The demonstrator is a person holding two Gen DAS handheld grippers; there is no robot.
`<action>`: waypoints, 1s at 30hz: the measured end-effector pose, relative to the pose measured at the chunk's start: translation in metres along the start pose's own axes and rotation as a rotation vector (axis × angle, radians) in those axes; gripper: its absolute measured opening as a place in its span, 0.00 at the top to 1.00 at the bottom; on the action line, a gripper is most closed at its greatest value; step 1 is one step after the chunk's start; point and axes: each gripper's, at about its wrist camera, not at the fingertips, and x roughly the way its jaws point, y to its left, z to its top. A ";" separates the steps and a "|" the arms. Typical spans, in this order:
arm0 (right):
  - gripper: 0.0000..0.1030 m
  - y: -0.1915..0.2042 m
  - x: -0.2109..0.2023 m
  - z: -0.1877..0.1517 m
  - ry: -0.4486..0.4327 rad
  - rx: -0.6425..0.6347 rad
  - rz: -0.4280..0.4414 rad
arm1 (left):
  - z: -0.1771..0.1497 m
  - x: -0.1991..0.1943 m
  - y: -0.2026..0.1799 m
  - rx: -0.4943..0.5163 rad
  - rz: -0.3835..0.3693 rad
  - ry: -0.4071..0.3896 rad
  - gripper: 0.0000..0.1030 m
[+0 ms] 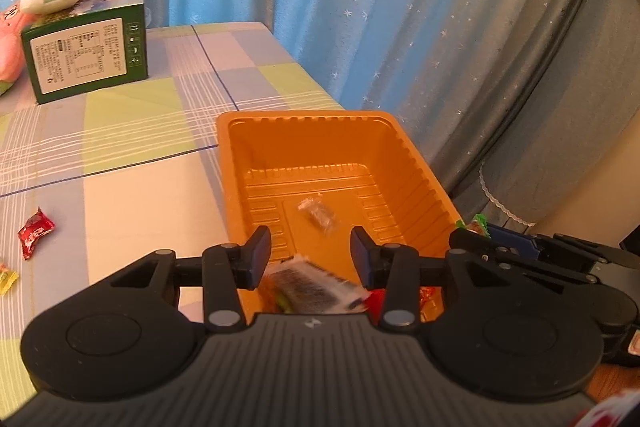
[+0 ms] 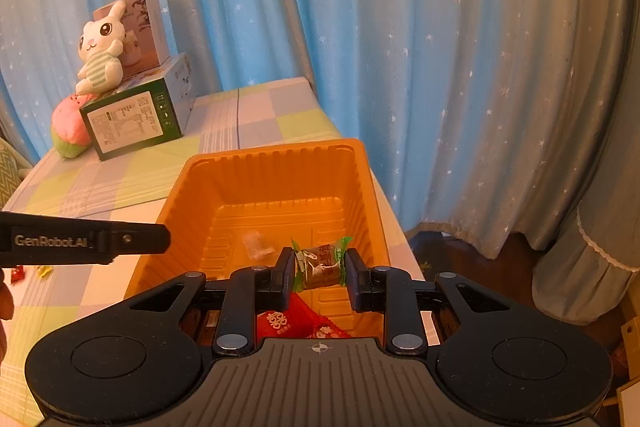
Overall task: Organize snacks
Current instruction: 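Open the left tool to drop the packet while the right tool releases the caramel, then withdraw both tools from the tray back over the remaining candies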
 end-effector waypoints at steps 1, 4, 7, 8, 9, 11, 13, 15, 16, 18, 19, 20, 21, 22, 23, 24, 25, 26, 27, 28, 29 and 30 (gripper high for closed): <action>0.74 0.000 0.000 0.000 0.001 0.002 0.003 | -0.001 -0.002 0.001 0.001 0.002 0.000 0.61; 0.74 0.002 -0.001 0.000 0.002 0.009 0.016 | -0.003 -0.007 0.003 0.006 0.009 0.001 0.60; 0.74 0.005 -0.002 0.001 0.000 0.014 0.028 | -0.004 -0.012 0.004 0.006 0.016 -0.006 0.59; 0.74 0.005 -0.002 0.002 -0.001 0.017 0.031 | -0.005 -0.014 0.005 0.008 0.019 -0.008 0.59; 0.74 0.005 -0.002 0.003 -0.001 0.020 0.033 | -0.005 -0.015 0.006 0.008 0.021 -0.009 0.59; 0.74 0.006 -0.002 0.004 -0.006 0.031 0.038 | -0.005 -0.018 0.008 0.004 0.028 -0.013 0.58; 0.74 0.002 -0.001 0.006 -0.015 0.074 0.068 | -0.006 -0.021 0.011 -0.001 0.039 -0.015 0.57; 0.57 -0.003 0.001 0.009 -0.007 0.130 0.104 | -0.007 -0.025 0.015 -0.008 0.043 -0.016 0.53; 0.46 -0.005 0.001 0.010 -0.005 0.149 0.110 | -0.007 -0.027 0.016 -0.011 0.046 -0.017 0.51; 0.26 -0.007 -0.002 0.011 -0.017 0.169 0.103 | -0.010 -0.032 0.018 -0.014 0.051 -0.018 0.47; 0.26 -0.007 -0.005 0.012 -0.023 0.168 0.100 | -0.011 -0.034 0.019 -0.013 0.052 -0.017 0.46; 0.26 -0.006 -0.007 0.012 -0.022 0.162 0.099 | -0.012 -0.036 0.019 -0.011 0.053 -0.017 0.45; 0.26 -0.006 -0.009 0.012 -0.019 0.159 0.095 | -0.013 -0.039 0.020 -0.010 0.056 -0.016 0.44; 0.26 -0.006 -0.012 0.011 -0.016 0.159 0.089 | -0.014 -0.042 0.021 -0.011 0.058 -0.018 0.44; 0.26 -0.006 -0.016 0.010 -0.015 0.157 0.085 | -0.016 -0.046 0.022 -0.013 0.059 -0.020 0.44; 0.26 -0.006 -0.020 0.009 -0.015 0.155 0.081 | -0.017 -0.050 0.022 -0.015 0.060 -0.023 0.43; 0.26 -0.006 -0.024 0.007 -0.017 0.155 0.077 | -0.019 -0.055 0.022 -0.016 0.062 -0.027 0.42; 0.26 -0.006 -0.029 0.005 -0.017 0.157 0.073 | -0.021 -0.059 0.022 -0.017 0.065 -0.031 0.41; 0.26 -0.006 -0.033 0.003 -0.016 0.159 0.070 | -0.022 -0.064 0.022 -0.018 0.067 -0.034 0.41; 0.26 -0.005 -0.038 0.000 -0.012 0.161 0.069 | -0.024 -0.069 0.023 -0.019 0.068 -0.037 0.41; 0.26 -0.004 -0.042 -0.003 -0.008 0.163 0.069 | -0.026 -0.074 0.023 -0.021 0.070 -0.040 0.40; 0.26 -0.002 -0.046 -0.005 -0.005 0.165 0.070 | -0.028 -0.079 0.023 -0.024 0.073 -0.043 0.40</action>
